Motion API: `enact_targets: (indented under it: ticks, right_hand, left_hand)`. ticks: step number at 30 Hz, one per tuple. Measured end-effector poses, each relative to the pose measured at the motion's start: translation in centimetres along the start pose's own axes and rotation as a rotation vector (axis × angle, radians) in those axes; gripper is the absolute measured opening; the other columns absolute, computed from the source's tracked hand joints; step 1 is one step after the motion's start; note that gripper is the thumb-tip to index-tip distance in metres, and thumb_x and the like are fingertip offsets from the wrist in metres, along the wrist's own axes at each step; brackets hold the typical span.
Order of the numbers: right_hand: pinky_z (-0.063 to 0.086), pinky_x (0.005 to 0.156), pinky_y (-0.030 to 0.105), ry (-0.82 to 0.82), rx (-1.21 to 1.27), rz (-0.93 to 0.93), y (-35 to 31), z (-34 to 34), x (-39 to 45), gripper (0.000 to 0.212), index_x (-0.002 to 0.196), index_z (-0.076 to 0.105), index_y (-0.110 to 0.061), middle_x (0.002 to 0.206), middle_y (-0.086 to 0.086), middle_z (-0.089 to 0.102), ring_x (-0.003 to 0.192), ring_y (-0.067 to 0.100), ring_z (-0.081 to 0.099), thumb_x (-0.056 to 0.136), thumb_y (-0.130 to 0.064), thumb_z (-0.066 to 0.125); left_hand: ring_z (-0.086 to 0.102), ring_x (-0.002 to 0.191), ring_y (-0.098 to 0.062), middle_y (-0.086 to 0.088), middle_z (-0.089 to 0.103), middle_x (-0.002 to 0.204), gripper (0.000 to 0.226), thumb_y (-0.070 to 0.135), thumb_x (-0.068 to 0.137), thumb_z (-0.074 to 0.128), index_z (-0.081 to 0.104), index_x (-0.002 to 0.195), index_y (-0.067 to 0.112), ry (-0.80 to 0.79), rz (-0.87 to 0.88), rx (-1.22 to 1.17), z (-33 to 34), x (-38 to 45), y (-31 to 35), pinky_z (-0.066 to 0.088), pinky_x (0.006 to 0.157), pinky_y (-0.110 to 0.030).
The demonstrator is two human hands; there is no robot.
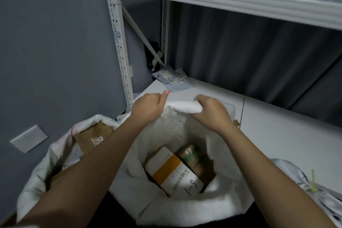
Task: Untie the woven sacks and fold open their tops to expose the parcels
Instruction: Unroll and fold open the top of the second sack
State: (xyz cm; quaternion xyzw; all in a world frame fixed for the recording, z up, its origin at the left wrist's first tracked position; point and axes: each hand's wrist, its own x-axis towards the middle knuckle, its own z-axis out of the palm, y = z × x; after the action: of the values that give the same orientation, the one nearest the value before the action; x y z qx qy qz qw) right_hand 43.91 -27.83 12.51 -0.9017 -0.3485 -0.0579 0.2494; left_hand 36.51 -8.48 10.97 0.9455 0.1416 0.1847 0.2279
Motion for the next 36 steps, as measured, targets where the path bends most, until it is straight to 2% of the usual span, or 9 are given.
enact_targets:
  ticks: [3,8,15,21,22,25,28,33,36]
  right_hand:
    - [0.032,0.064,0.031,0.202,-0.190,-0.188,0.2,-0.5,1.3,0.023,0.097,0.062,-0.015,0.095,0.005,0.063,0.090,0.029,0.057,0.077,-0.026,0.068]
    - [0.043,0.067,0.034,-0.249,-0.118,0.174,2.2,0.6,2.5,0.049,0.103,0.063,-0.012,0.099,0.007,0.065,0.089,0.025,0.059,0.073,-0.050,0.075]
    - [0.055,0.083,0.029,-0.753,0.879,0.452,1.1,-2.6,3.3,0.024,0.108,0.066,-0.004,0.104,0.011,0.072,0.093,0.024,0.069,0.086,-0.013,0.066]
    - [0.048,0.068,0.024,-0.429,0.503,0.282,3.1,-3.4,2.5,0.037,0.101,0.068,-0.014,0.091,0.004,0.067,0.076,0.016,0.061,0.085,-0.047,0.066]
    - [0.045,0.063,0.021,-0.370,0.512,0.277,3.2,-2.8,2.1,0.037,0.101,0.069,-0.009,0.086,0.005,0.065,0.071,0.015,0.057,0.089,-0.044,0.063]
    - [0.049,0.091,0.032,-0.405,0.880,0.555,3.3,-1.4,1.7,0.039,0.108,0.067,-0.001,0.101,0.012,0.071,0.094,0.025,0.065,0.093,-0.037,0.059]
    - [0.049,0.089,0.038,-0.625,1.235,0.748,3.3,-2.3,1.2,0.039,0.106,0.066,0.000,0.098,0.016,0.070,0.089,0.028,0.068,0.095,-0.035,0.052]
    - [0.040,0.076,0.017,-0.221,0.475,0.381,3.8,-2.3,-2.2,0.031,0.104,0.063,-0.019,0.095,-0.009,0.062,0.091,0.014,0.058,0.092,-0.046,0.056]
    - [0.035,0.059,0.017,0.059,0.559,0.416,4.1,-1.1,-3.7,0.027,0.076,0.063,-0.013,0.068,-0.002,0.059,0.072,0.014,0.053,0.094,-0.032,0.058]
  left_hand:
    - [0.048,0.064,-0.023,0.003,0.045,0.058,0.053,0.055,0.097,0.022,0.038,0.060,0.022,0.094,0.048,-0.001,-1.1,0.4,0.3,0.038,0.062,-0.034]
    - [0.057,0.088,-0.031,-0.015,0.063,0.089,0.069,0.075,0.085,0.026,0.057,0.083,0.013,-0.148,0.042,0.036,0.1,0.9,-3.0,0.043,0.076,-0.038]
    - [0.056,0.100,-0.020,-0.002,0.065,0.108,0.047,0.055,0.096,0.033,0.061,0.109,0.020,-0.209,0.144,-0.030,1.3,0.7,0.6,0.036,0.083,-0.031]
    - [0.046,0.065,-0.016,-0.002,0.045,0.068,0.051,0.063,0.090,0.038,0.042,0.071,0.016,-0.411,-0.158,-0.320,0.1,2.9,2.0,0.030,0.060,-0.028]
    - [0.045,0.063,-0.016,-0.003,0.047,0.067,0.063,0.065,0.091,0.034,0.063,0.079,0.010,-0.438,-0.186,-0.269,-0.3,3.4,2.3,0.030,0.060,-0.028]
    - [0.056,0.096,-0.018,-0.001,0.061,0.110,0.066,0.066,0.093,0.023,0.058,0.120,0.017,-0.424,-0.036,-0.024,0.2,3.7,3.6,0.040,0.081,-0.031]
    - [0.057,0.101,-0.023,-0.002,0.060,0.111,0.041,0.050,0.098,0.031,0.052,0.113,0.019,-0.418,0.205,-0.026,2.6,1.7,4.8,0.045,0.084,-0.037]
    - [0.056,0.096,-0.026,-0.008,0.064,0.105,0.037,0.046,0.100,0.029,0.054,0.095,0.019,-0.327,0.094,0.034,3.1,3.1,4.3,0.041,0.078,-0.035]
    - [0.053,0.111,-0.026,-0.007,0.061,0.120,0.040,0.047,0.100,0.027,0.055,0.108,0.020,-0.270,0.111,0.176,2.8,3.7,4.4,0.039,0.088,-0.037]
